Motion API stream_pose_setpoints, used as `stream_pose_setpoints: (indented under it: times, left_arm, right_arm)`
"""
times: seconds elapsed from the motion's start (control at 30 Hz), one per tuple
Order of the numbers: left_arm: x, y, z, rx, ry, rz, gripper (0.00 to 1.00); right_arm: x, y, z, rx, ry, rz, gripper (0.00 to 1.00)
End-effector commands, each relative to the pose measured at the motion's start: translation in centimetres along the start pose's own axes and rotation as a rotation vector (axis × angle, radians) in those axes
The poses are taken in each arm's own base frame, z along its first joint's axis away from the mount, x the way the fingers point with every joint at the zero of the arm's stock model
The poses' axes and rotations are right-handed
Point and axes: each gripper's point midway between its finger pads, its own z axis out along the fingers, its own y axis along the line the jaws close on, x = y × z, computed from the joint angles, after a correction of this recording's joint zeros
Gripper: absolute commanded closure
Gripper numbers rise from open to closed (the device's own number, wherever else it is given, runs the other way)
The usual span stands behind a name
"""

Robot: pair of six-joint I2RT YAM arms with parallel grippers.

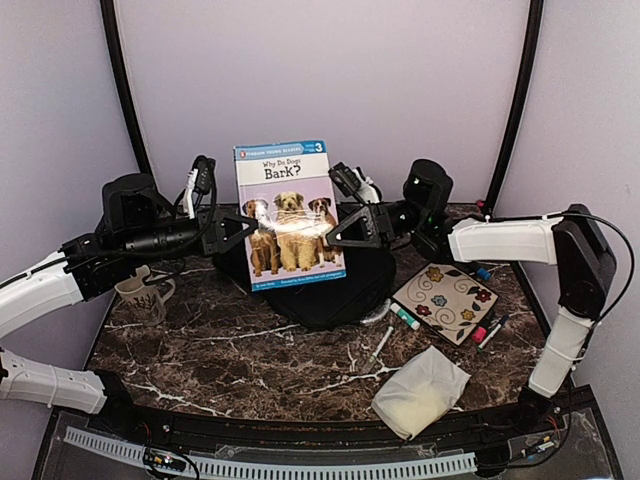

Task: Pack the student bag
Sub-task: Pass from the left arm to the right

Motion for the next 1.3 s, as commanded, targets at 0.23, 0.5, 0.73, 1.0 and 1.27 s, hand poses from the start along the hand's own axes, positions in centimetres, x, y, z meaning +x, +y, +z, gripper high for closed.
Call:
stream_pose_setpoints:
  times: [0.23,0.5,0.73,1.0,1.27]
  left_arm:
    - [-1.9,0.5,-0.6,-0.053,-0.086,0.017,1.0]
    - [-1.5,0.7,0.1,-0.04,-0.081,0.005,1.0]
    - [-0.9,1.6,1.0,-0.068,-0.058,-0.002,0.98]
    - [0.5,2.7,3.3,-0.066,-0.015,-0.039,0.41]
    - [1.6,3.7,5.7,-0.059,0.013,-0.072,0.38]
  right_arm:
    - [-1.8,-0.3,-0.5,0.057,-0.055,0.003,0.66]
    - [-2.4,-3.2,-0.9,0.223,-0.062,0.013,0.96]
    - [-2.8,-4.6,-2.2,0.331,-0.073,-0.004,1.0]
    - [-2.8,-4.5,-2.9,0.379,-0.066,-0.032,1.0]
    - [-2.9,-4.9,-4.6,0.444,-0.081,-0.036,1.0]
